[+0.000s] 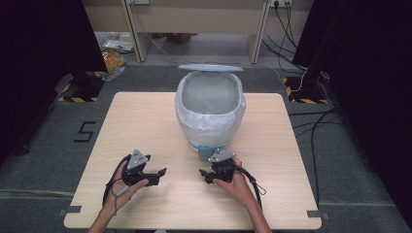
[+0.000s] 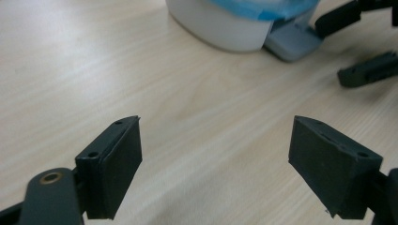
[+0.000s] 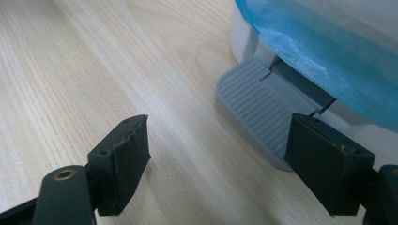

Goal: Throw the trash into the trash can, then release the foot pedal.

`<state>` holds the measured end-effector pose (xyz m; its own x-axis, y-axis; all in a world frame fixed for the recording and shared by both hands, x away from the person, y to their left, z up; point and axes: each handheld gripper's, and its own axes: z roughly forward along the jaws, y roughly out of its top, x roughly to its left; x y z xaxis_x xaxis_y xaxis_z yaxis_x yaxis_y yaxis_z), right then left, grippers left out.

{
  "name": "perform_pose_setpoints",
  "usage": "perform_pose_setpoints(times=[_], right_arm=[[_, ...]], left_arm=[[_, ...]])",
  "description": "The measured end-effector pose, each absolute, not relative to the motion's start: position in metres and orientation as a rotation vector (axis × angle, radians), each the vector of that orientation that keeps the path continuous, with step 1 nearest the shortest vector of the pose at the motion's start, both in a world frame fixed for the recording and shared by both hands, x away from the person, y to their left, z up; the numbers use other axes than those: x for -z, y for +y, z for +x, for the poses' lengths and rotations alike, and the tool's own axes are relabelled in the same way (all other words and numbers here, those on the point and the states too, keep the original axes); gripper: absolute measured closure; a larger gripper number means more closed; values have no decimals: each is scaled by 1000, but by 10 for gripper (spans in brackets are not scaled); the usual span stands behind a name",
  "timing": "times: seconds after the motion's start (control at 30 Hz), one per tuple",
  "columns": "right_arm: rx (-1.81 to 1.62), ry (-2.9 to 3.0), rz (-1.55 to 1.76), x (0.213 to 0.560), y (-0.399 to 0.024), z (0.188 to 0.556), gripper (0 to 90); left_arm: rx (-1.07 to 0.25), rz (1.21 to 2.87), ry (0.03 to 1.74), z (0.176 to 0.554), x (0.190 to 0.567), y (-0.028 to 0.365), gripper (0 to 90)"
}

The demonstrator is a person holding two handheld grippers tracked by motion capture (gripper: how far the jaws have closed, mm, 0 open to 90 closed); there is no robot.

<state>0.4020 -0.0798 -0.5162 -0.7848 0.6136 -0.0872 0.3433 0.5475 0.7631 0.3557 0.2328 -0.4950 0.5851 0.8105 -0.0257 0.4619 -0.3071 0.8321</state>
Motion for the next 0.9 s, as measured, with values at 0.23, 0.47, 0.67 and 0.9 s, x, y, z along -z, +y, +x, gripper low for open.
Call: perform_pose_setpoints(times=[0.23,0.47,0.67,0.9], right_arm=[[-1117,2444,806,516,-81,403,222],[-1207,2433,839,516,-88,404,221],[-1187,2415,832,514,-85,402,213],[-1235,2360,858,510,-88,393,174]], left_arm=[[-519,2069,1061,354,519,237,172],[-495,2065,1100,353,524,240,161],[-483,2063,1106,353,524,240,157],[-480,2060,1110,353,524,240,157]])
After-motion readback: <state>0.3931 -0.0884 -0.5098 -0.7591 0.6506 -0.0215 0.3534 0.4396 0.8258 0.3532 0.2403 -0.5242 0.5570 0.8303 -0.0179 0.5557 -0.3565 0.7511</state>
